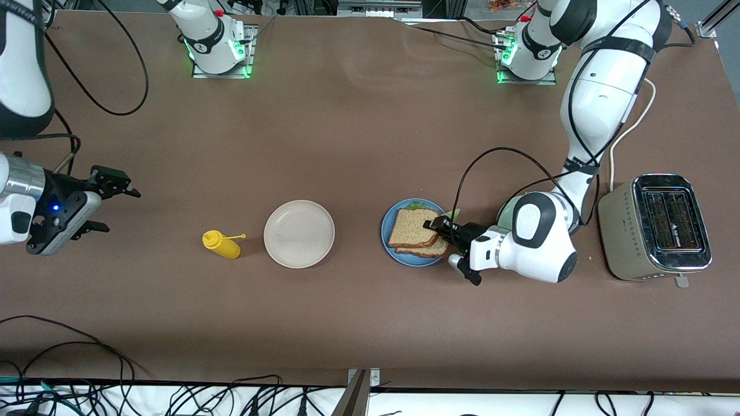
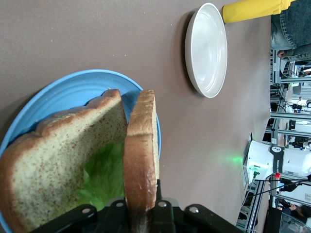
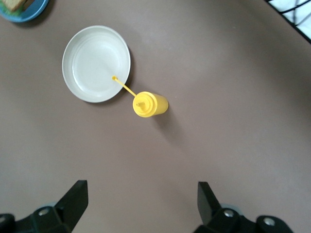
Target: Make sandwich in blue plate with both arms
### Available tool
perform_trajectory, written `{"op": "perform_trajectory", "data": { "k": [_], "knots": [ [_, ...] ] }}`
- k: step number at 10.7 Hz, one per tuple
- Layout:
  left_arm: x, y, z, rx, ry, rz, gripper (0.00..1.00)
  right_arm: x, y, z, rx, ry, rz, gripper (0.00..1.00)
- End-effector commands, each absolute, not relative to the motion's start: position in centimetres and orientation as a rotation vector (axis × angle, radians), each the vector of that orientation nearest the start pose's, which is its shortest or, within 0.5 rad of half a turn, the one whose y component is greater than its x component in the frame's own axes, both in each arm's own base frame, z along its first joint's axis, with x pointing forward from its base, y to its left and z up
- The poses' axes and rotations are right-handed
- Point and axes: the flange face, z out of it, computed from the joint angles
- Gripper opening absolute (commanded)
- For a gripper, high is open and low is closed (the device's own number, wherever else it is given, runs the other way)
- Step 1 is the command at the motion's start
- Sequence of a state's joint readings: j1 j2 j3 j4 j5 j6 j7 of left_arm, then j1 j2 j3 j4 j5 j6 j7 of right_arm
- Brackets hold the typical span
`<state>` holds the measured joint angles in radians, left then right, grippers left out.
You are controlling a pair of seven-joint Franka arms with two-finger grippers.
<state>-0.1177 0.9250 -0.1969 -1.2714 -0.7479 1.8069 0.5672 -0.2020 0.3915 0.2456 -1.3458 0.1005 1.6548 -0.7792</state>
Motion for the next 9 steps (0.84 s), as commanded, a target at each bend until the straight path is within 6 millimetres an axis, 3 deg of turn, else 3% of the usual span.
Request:
{"op": "perform_trajectory", "data": {
  "k": [1, 2, 4, 7, 9],
  "knots": [
    [68.8, -23.5, 20.6, 2.131, -0.63, -0.205, 1.0, 62.0, 5.2, 53.2, -2.931, -0.724, 0.003, 1.0],
    [69.1, -22.5, 20.5, 2.129, -0.646, -0.185, 1.0, 61.0, 6.5, 53.3, -3.001, -0.589, 0.026, 1.0],
    [69.4, -21.6, 20.4, 2.119, -0.69, -0.15, 1.0, 59.9, 6.7, 54.9, -3.102, -0.499, -0.037, 1.0],
    [69.6, -20.4, 20.9, 2.176, -0.754, -0.166, 1.0, 60.1, 0.4, 56.9, -3.141, -0.285, -0.161, 1.0],
    [69.6, -18.4, 21.9, 2.193, -0.783, -0.206, 1.0, 59.4, -1.3, 58.2, -3.148, -0.17, -0.175, 1.0]
  ]
}}
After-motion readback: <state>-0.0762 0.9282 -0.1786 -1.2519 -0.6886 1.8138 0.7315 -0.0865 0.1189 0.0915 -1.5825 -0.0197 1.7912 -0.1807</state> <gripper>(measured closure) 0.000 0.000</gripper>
